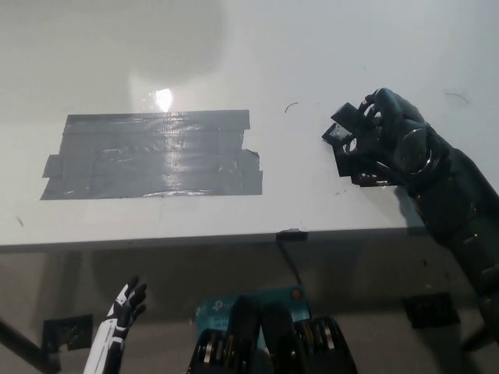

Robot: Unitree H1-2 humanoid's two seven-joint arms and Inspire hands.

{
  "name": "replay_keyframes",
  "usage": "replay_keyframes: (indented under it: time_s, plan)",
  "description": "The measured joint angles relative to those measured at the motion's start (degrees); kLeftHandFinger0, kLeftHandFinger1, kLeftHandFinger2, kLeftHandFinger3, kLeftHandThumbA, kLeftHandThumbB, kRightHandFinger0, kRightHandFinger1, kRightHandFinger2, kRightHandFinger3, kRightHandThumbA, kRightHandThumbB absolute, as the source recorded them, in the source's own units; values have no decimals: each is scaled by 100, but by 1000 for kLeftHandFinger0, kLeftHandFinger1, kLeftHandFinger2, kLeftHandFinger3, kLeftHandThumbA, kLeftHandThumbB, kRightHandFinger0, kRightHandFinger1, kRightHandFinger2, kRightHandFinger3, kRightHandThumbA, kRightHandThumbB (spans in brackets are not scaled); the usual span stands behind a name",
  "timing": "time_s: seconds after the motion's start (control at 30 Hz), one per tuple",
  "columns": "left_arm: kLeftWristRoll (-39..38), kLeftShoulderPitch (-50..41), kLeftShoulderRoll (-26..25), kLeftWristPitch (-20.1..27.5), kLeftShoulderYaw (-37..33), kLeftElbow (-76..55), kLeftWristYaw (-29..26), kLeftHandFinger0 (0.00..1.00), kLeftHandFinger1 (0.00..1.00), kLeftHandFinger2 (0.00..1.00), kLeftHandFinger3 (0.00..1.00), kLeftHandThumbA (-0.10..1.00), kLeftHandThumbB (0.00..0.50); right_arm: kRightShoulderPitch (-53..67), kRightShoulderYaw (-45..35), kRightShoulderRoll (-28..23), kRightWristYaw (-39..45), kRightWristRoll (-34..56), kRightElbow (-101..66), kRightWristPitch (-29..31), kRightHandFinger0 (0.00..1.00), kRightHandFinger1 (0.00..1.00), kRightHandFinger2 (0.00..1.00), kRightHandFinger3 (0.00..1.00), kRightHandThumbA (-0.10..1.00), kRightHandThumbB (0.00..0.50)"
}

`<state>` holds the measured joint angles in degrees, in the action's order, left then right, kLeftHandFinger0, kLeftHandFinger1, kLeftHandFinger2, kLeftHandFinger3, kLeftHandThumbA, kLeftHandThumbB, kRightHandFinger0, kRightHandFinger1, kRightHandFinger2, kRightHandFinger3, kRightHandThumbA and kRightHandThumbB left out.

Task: A stapler is kept on the black spot marked on the desk infront of the robot. The robot picks up the stapler using its right hand and passes it to a person

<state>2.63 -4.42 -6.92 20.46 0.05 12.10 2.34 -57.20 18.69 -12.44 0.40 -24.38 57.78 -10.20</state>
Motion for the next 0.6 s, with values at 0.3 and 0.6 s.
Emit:
replay_keyframes:
  time_s: [0.3,0.6]
  plan:
    - [-6,13,0,0,10,1,43,1000,1000,1000,1000,1000,500,14,-543,6,190,316,66,-1,0,0,6,0,974,0]
    - [-11,33,5,-2,14,5,66,1000,1000,1000,1000,1000,500,2,-2043,-48,850,1274,68,-521,0,0,8,42,861,20]
